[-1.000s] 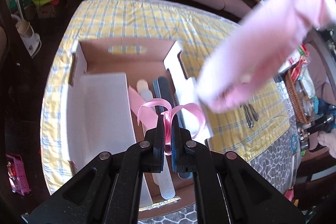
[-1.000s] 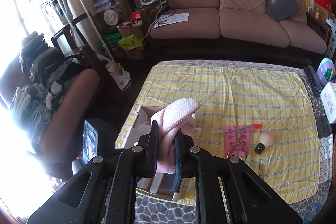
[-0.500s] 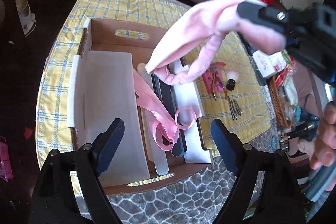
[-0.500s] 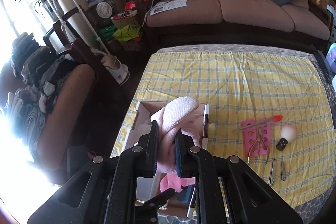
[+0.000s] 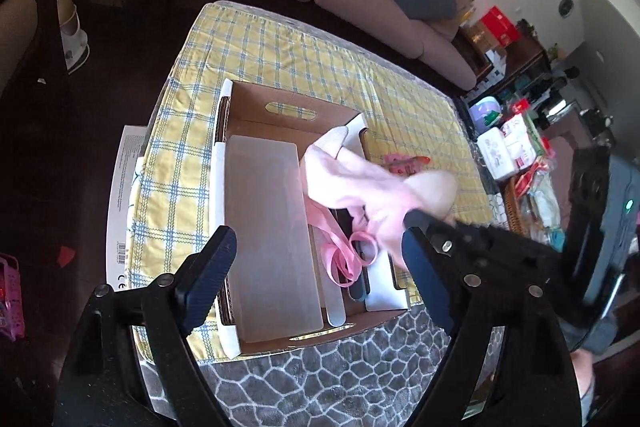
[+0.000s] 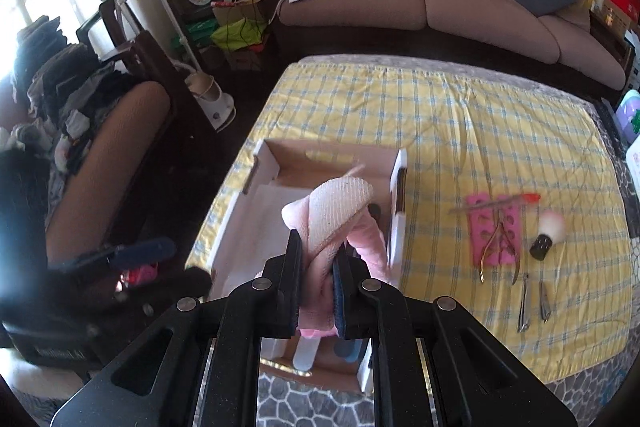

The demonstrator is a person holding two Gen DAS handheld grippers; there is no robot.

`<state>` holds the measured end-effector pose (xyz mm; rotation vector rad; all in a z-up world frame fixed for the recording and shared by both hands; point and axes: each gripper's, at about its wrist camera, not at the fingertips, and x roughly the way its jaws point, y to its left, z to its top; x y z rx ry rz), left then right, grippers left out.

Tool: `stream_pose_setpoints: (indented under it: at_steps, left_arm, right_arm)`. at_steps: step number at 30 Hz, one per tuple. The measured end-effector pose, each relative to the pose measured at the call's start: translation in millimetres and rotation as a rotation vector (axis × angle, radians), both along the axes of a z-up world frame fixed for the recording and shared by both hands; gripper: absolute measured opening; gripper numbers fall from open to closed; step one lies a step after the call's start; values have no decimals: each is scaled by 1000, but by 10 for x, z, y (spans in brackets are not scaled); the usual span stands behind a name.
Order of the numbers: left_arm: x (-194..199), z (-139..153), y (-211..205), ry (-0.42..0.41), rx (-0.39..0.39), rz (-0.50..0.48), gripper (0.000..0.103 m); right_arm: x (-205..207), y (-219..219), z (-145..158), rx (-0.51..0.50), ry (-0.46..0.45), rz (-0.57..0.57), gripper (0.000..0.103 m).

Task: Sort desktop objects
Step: 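Lift and carry the pink towel over the cardboard tray with both grippers, then lower the pink towel into the tray and open both grippers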

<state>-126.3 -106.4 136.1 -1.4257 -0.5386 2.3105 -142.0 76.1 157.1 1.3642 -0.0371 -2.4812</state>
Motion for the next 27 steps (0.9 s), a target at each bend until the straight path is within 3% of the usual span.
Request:
stream_pose_setpoints:
  at_steps: [3, 7, 16, 20, 24, 27]
  left_arm:
    - [28, -60, 41, -12, -3, -4, 83]
    - [63, -89, 62, -17, -12, -11, 83]
    - [-6, -185, 200, -33, -50, -25, 83]
    - [-6, -212, 209, -46, -36, -19, 83]
    - [-12, -185, 166, -37, -33, -19, 83]
    - [-79, -193, 151, -32, -51, -16, 83]
  right_arm:
    - [192, -14, -364, -1, -61, -14, 12]
    - [371, 22, -633, 9, -101, -33, 12]
    - [521, 29, -733, 51, -82, -58, 20]
    - [337, 15, -782, 99, -42, -83, 14]
    - [197, 39, -874, 61, -79, -114, 14]
    - [264, -46, -925, 68, -103, -69, 14]
